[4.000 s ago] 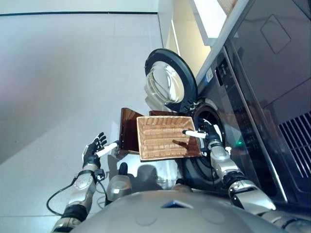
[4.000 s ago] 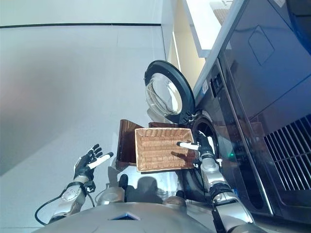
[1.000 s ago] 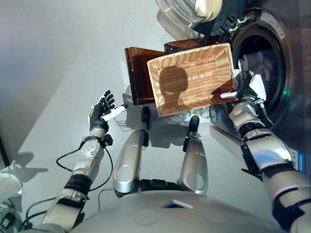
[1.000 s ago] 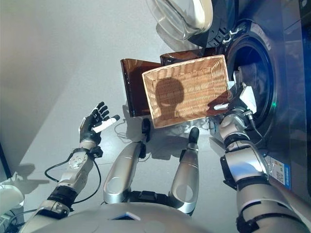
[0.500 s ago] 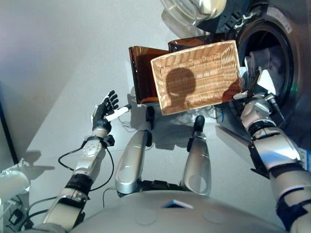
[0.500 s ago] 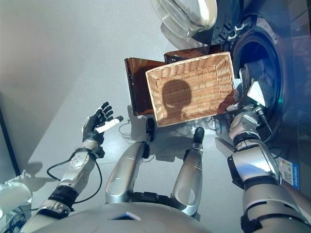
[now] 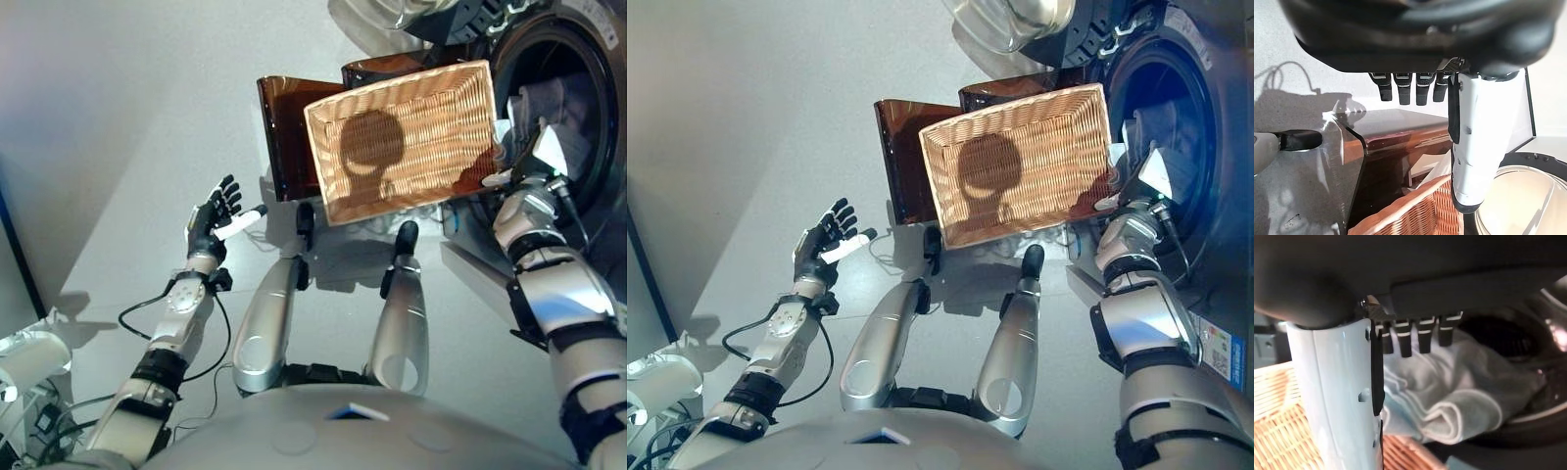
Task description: Pick up the clothes and place them into the washing machine
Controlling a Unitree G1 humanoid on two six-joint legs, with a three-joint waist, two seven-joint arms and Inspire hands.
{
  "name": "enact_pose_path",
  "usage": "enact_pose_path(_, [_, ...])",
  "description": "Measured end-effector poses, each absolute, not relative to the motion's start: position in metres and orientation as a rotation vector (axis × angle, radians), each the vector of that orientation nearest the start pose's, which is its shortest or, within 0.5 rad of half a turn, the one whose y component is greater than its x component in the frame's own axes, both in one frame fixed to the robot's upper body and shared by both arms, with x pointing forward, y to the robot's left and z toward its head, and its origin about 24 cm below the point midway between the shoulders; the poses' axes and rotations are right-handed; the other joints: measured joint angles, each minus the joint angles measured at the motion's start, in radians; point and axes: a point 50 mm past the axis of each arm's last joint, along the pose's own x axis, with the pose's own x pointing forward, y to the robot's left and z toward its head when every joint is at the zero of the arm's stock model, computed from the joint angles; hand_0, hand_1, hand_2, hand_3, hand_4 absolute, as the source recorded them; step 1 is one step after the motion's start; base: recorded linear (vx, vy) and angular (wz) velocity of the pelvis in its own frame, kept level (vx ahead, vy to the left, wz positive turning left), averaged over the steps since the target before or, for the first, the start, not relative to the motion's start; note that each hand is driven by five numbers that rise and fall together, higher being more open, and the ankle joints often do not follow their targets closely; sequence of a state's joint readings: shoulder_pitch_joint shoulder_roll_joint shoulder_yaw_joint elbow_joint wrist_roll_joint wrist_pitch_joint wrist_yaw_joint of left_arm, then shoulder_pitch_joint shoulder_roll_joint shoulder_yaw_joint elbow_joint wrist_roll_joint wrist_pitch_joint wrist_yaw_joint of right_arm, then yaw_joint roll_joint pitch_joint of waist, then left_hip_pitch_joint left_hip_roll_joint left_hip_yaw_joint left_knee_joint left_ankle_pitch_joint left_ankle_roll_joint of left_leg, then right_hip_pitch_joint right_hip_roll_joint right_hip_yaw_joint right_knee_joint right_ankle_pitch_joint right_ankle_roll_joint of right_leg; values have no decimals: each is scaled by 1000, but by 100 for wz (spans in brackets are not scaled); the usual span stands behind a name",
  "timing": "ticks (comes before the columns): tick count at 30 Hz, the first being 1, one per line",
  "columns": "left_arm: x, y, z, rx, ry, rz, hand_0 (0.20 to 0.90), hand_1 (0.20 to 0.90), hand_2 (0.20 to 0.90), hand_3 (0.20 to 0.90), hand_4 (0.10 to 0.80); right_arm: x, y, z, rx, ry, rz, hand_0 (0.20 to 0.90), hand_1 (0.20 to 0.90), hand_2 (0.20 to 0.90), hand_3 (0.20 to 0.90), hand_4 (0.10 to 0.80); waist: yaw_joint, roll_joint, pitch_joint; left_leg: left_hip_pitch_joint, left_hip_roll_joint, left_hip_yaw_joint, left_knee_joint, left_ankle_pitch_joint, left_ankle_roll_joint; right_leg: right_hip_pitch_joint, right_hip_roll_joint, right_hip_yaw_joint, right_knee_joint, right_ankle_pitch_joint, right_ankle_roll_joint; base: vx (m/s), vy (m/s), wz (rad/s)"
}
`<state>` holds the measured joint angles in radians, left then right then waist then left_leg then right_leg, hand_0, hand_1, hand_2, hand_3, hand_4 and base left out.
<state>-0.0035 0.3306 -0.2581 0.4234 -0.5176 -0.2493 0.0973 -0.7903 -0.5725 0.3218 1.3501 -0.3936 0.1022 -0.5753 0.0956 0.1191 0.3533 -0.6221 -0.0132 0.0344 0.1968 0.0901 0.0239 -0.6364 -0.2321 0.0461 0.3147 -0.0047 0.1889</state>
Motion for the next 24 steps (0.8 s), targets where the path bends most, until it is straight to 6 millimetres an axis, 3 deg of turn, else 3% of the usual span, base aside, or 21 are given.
enact_pose_path(6, [232, 195, -38, -120, 262, 104, 900, 900, 900, 900, 800, 341, -290, 58, -865, 173, -592, 900, 900, 900, 900, 800, -34, -8, 5, 23, 5, -6, 6, -2, -3, 29, 6, -3, 1, -2, 0, 50, -29, 1])
enact_pose_path(11, [228, 203, -47, -98, 295, 159, 900, 900, 900, 900, 800, 321, -260, 20, -539, 185, -541, 900, 900, 900, 900, 800, -57, -62, 11, 142, 22, -9, -7, -24, -19, 146, 13, -12, -16, -22, -17, 112, -54, -5])
enact_pose_path(15, [226, 205, -55, -85, 330, 188, 900, 900, 900, 900, 800, 303, -262, -3, -379, 257, -543, 900, 900, 900, 900, 800, -74, -87, 7, 211, 33, -20, -35, -18, -18, 230, 21, -33, -53, -12, -19, 121, -37, 3])
enact_pose_path(18, [217, 206, -67, -68, 384, 198, 900, 900, 900, 900, 800, 293, -249, -19, -259, 293, -482, 900, 900, 900, 900, 800, -81, -97, 3, 325, 36, -32, -81, -9, -28, 365, 28, -54, -121, 2, -22, 114, -20, 4])
enact_pose_path(24, [215, 209, -70, -46, 401, 201, 900, 900, 900, 900, 800, 266, -252, -43, -224, 376, -454, 900, 900, 900, 900, 800, -86, -109, -35, 426, 35, -43, -144, 6, -22, 502, 21, -112, -204, 16, -13, 52, 23, 17])
